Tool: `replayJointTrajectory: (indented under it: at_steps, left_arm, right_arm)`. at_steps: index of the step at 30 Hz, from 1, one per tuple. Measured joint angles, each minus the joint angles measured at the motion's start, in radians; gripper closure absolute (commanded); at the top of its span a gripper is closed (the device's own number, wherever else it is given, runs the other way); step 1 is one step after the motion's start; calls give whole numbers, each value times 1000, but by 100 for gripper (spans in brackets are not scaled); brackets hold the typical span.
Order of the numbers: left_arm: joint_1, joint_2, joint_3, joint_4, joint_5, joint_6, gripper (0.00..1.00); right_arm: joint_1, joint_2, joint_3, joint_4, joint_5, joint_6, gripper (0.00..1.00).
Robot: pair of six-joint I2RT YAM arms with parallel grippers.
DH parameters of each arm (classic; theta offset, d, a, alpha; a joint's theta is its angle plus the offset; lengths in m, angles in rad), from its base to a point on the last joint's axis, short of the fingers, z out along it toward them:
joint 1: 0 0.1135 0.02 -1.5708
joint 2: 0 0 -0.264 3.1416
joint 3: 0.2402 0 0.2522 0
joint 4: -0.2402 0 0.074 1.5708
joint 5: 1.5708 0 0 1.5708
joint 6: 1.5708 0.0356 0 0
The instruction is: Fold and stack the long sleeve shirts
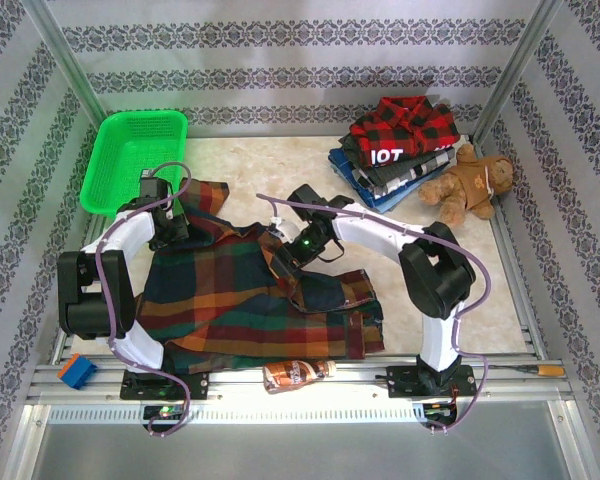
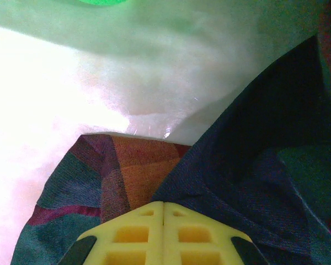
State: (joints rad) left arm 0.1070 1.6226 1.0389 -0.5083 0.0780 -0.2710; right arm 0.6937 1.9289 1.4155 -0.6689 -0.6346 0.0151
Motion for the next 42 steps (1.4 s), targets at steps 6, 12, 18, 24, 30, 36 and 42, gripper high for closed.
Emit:
replayJointTrajectory:
  at_steps: [6,12,18,24,30,36,42]
  left_arm:
    - [0,-2,-14,0,0,0,100]
    - [0,-2,-14,0,0,0,100]
    - [0,-2,-14,0,0,0,100]
    - [0,-2,-14,1,0,0,100]
    - [0,-2,-14,1,0,-3,100]
    - [0,-2,-14,1,0,-7,100]
    - [0,-2,-14,1,0,-8,100]
  right_arm:
    - [18,51,47,-20,-72,-5,45]
    - [16,46,50,-20,-85,3,46]
    - [-12,-55,7,-23,-7,39,46]
    - [-66,-93,-49,-23,45,63,47]
    - [-69,-43,-73,-28,45,64,50]
    - [-69,-18,-84,-26,23,64,52]
    - [-69,8,-87,-21,16,64,53]
